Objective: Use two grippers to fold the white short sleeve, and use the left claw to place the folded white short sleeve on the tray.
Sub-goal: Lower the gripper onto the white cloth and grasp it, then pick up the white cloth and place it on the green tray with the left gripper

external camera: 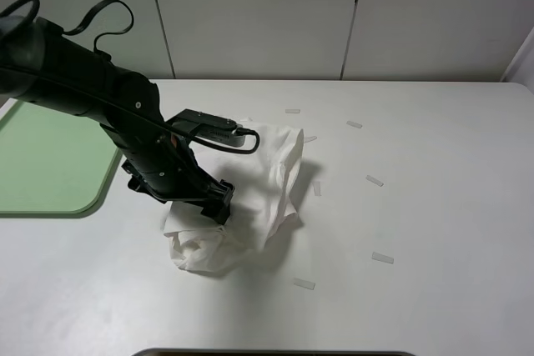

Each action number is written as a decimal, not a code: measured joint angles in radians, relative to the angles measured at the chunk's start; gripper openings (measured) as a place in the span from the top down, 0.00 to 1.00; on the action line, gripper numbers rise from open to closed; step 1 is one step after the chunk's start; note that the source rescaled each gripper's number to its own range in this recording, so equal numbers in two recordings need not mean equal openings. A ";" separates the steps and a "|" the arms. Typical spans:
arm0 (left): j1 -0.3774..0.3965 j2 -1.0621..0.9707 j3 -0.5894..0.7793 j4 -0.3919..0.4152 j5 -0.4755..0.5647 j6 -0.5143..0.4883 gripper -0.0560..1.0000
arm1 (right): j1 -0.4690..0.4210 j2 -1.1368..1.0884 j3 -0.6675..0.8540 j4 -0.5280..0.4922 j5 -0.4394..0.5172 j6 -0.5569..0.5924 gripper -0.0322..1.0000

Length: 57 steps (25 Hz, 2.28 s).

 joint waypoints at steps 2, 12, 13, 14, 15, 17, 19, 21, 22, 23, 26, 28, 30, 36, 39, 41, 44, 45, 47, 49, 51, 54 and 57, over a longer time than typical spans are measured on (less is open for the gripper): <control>0.000 0.000 0.013 0.000 -0.030 0.000 0.01 | 0.000 0.000 0.000 0.001 0.000 0.000 0.00; 0.000 0.000 0.062 -0.002 -0.141 0.000 0.22 | 0.000 0.000 0.000 0.003 0.000 0.000 0.00; 0.000 0.000 0.062 -0.002 -0.145 0.000 0.26 | 0.000 0.000 0.000 0.003 0.000 0.000 0.00; 0.000 0.000 0.062 -0.002 -0.151 -0.001 0.31 | 0.000 0.000 0.000 0.003 0.000 0.000 0.00; 0.000 0.000 0.062 -0.002 -0.154 -0.001 0.33 | 0.000 0.000 0.000 0.003 0.000 0.000 0.00; 0.000 0.000 0.062 -0.001 -0.163 -0.001 0.48 | 0.000 0.000 0.000 0.003 0.000 0.000 0.00; 0.000 0.000 0.062 -0.001 -0.165 -0.001 0.53 | 0.000 0.000 0.000 0.003 0.000 0.000 0.00; 0.000 0.000 0.062 -0.001 -0.165 -0.001 0.58 | 0.000 0.000 0.000 0.003 0.000 0.000 0.00; 0.000 0.000 0.062 -0.001 -0.165 -0.001 0.60 | 0.000 0.000 0.000 0.003 0.000 0.000 0.00; 0.000 -0.001 0.062 0.000 -0.165 -0.001 0.63 | 0.000 0.000 0.000 0.003 0.000 0.000 0.00; 0.000 -0.001 0.062 0.003 -0.164 -0.001 0.72 | 0.000 0.000 0.000 0.003 0.000 0.000 0.00; 0.000 -0.001 0.062 0.004 -0.161 -0.001 0.74 | 0.000 0.000 0.000 0.003 0.000 0.000 0.00; 0.000 -0.001 0.062 0.004 -0.155 -0.002 0.74 | 0.000 0.000 0.000 0.003 0.000 0.000 0.00; 0.000 -0.013 0.060 0.006 -0.097 0.032 0.74 | 0.000 0.000 0.000 0.003 0.000 0.000 0.00; 0.000 -0.020 0.060 0.011 -0.075 0.038 0.74 | 0.000 0.000 0.000 0.003 0.000 0.000 0.00; 0.000 -0.087 0.062 0.083 0.009 0.048 0.75 | 0.000 0.000 0.000 0.003 0.000 0.000 0.00; 0.002 -0.146 0.062 0.148 0.048 0.050 0.75 | 0.000 0.000 0.000 0.003 0.000 0.002 0.00; 0.003 -0.156 0.062 0.156 0.053 0.050 0.75 | 0.000 0.000 0.000 0.003 0.000 0.002 0.00; 0.007 -0.169 0.062 0.169 0.062 0.051 0.75 | 0.000 0.000 0.000 0.003 0.000 0.002 0.00; 0.017 -0.194 0.062 0.190 0.078 0.052 0.75 | 0.000 0.000 0.000 0.003 0.000 0.002 0.00; 0.032 -0.212 0.062 0.202 0.092 0.052 0.75 | 0.000 0.000 0.000 0.003 0.000 0.002 0.00; 0.180 -0.250 0.062 0.270 0.123 0.052 0.75 | 0.000 0.000 0.000 0.003 0.000 0.003 0.00; 0.253 -0.250 0.062 0.301 0.126 0.053 0.75 | 0.000 0.000 0.000 0.003 0.000 0.003 0.00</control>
